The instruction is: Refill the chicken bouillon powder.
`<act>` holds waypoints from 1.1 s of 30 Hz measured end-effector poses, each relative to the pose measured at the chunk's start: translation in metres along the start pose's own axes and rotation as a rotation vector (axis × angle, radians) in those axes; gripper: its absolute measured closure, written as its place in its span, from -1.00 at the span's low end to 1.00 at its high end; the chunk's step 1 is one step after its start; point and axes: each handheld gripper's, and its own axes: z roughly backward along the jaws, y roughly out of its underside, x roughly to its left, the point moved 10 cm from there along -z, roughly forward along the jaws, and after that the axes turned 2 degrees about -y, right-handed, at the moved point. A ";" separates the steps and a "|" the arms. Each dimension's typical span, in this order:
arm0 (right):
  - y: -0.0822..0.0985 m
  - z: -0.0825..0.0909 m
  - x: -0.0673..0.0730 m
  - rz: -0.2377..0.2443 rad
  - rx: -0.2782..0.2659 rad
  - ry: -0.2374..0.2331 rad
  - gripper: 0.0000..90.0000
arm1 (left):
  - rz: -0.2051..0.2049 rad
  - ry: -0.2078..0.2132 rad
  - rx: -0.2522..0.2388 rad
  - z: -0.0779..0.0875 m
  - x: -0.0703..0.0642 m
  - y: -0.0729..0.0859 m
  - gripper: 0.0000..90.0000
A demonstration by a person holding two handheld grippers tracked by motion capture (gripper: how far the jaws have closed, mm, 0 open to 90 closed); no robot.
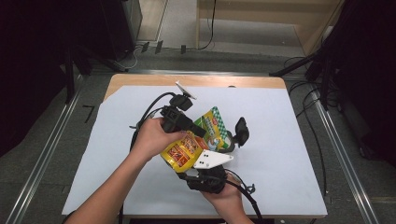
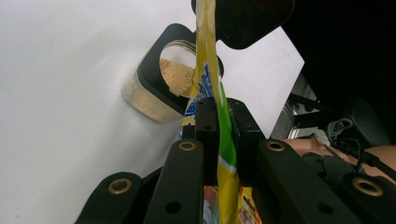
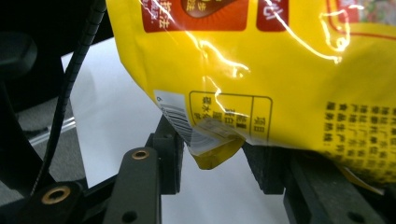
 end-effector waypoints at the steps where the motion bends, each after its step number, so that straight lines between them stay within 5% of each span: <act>1: 0.001 -0.001 0.000 0.006 0.001 0.001 0.37 | -0.001 0.005 -0.001 0.000 0.001 0.000 0.89; 13: 0.015 -0.008 0.002 0.084 0.067 -0.018 0.36 | -0.009 0.037 0.001 -0.020 0.010 -0.005 0.90; 21: 0.022 -0.010 -0.002 0.080 0.092 -0.009 0.33 | -0.002 0.105 -0.019 -0.021 0.009 -0.002 0.99; 33: 0.025 -0.012 -0.009 0.072 0.097 0.014 0.16 | 0.045 0.193 -0.123 0.016 0.014 0.005 1.00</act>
